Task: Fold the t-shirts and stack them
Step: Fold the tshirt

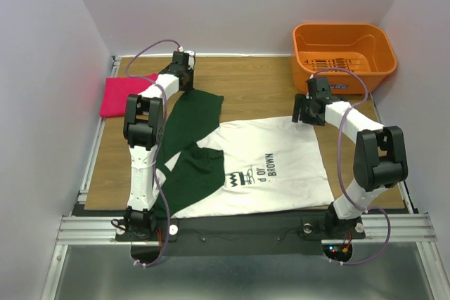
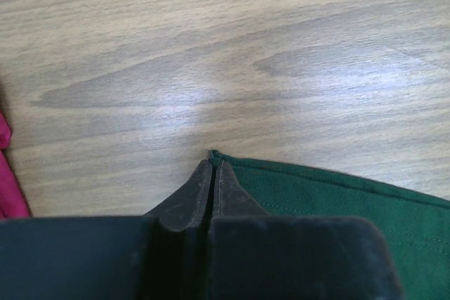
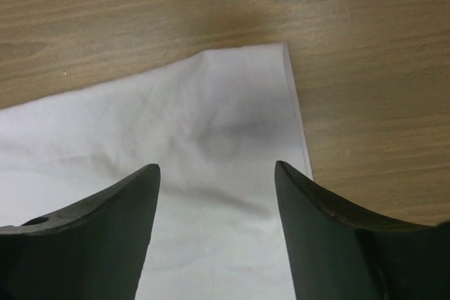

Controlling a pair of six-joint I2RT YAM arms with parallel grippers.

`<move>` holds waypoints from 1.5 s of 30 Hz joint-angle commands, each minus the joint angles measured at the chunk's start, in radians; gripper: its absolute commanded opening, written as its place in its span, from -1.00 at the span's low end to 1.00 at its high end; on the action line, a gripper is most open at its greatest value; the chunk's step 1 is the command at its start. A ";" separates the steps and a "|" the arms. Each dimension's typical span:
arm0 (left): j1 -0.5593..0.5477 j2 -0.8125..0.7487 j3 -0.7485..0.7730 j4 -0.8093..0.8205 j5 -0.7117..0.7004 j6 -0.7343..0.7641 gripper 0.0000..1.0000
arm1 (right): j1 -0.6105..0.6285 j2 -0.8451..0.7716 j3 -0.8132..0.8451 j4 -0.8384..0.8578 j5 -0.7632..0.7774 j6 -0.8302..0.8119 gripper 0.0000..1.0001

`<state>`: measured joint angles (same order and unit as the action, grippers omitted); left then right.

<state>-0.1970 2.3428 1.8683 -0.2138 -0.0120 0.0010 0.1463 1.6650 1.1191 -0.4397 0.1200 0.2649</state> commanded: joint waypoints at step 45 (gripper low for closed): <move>0.100 -0.223 -0.035 0.022 -0.063 0.048 -1.00 | -0.143 0.157 0.153 0.173 -0.019 -0.064 -0.99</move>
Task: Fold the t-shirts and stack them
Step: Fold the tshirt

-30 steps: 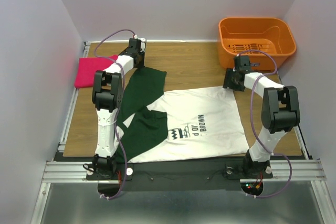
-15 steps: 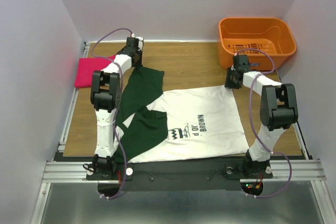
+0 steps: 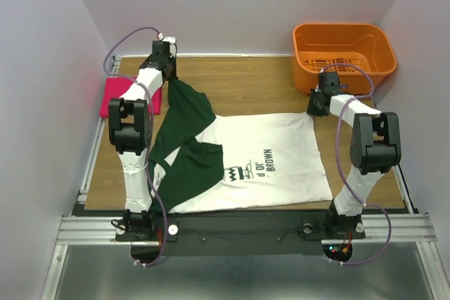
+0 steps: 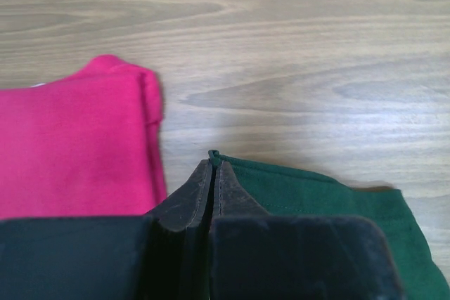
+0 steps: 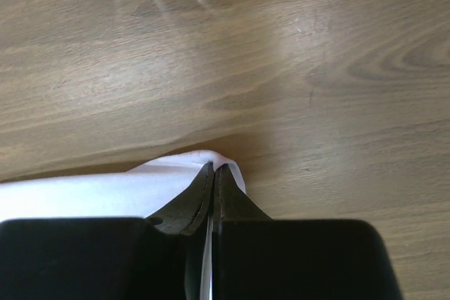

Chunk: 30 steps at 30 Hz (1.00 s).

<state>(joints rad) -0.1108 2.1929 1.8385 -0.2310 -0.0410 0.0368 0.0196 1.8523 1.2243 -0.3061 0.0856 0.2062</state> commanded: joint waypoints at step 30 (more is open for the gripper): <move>0.031 -0.168 -0.041 -0.004 0.012 -0.095 -1.00 | -0.046 -0.007 0.119 0.024 -0.138 0.013 -0.93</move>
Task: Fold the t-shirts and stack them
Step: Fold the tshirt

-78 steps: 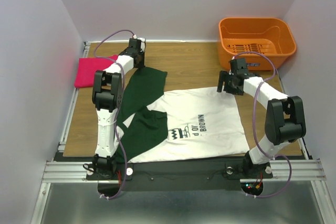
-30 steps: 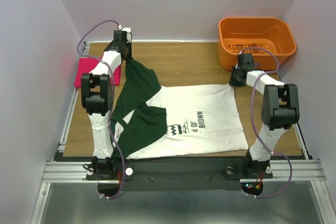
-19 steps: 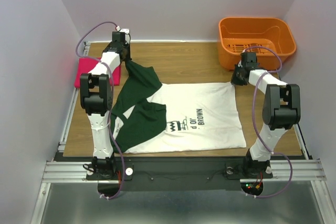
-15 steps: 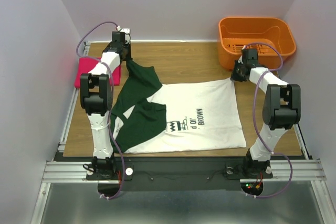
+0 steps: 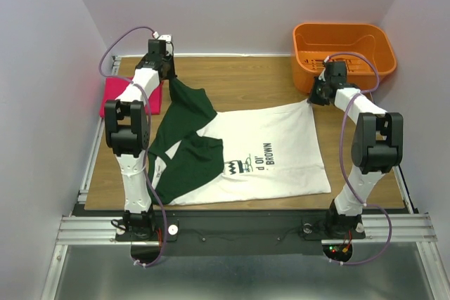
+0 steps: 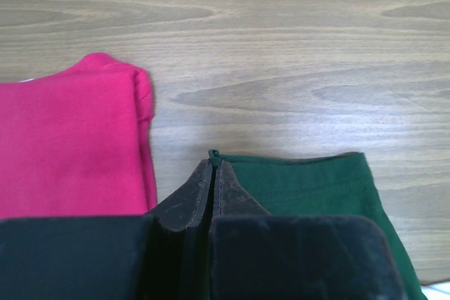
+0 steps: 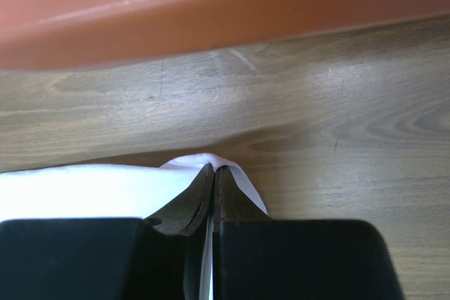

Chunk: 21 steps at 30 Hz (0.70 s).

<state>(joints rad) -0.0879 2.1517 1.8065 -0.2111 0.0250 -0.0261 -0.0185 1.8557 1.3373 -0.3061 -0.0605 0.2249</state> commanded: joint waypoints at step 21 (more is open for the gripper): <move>0.007 -0.386 -0.249 -0.069 -0.007 -0.106 -1.00 | -0.008 -0.111 -0.062 0.009 -0.024 0.021 -0.94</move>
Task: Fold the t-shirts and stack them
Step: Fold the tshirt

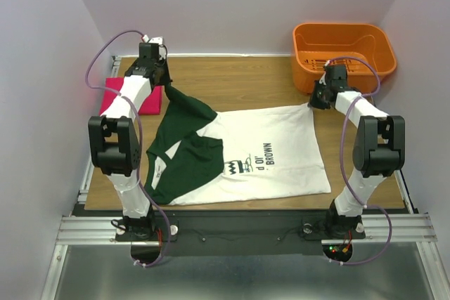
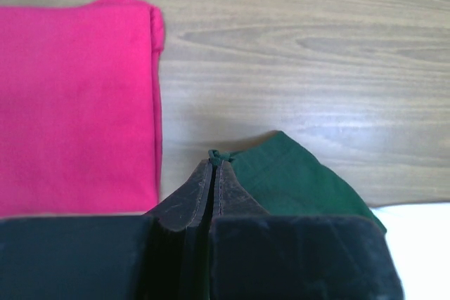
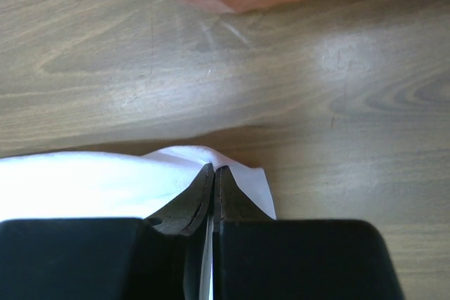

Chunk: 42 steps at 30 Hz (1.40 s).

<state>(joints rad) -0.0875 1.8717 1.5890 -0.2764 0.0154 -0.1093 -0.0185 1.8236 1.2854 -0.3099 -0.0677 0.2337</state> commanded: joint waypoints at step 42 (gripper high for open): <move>0.008 -0.882 -0.675 -0.267 -0.178 -0.340 -1.00 | -0.008 -0.504 -0.388 -0.092 0.115 0.090 -0.99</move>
<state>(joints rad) -0.0834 1.0706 0.9565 -0.5003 -0.1356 -0.3813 -0.0185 1.3693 0.9230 -0.3828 -0.0029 0.3080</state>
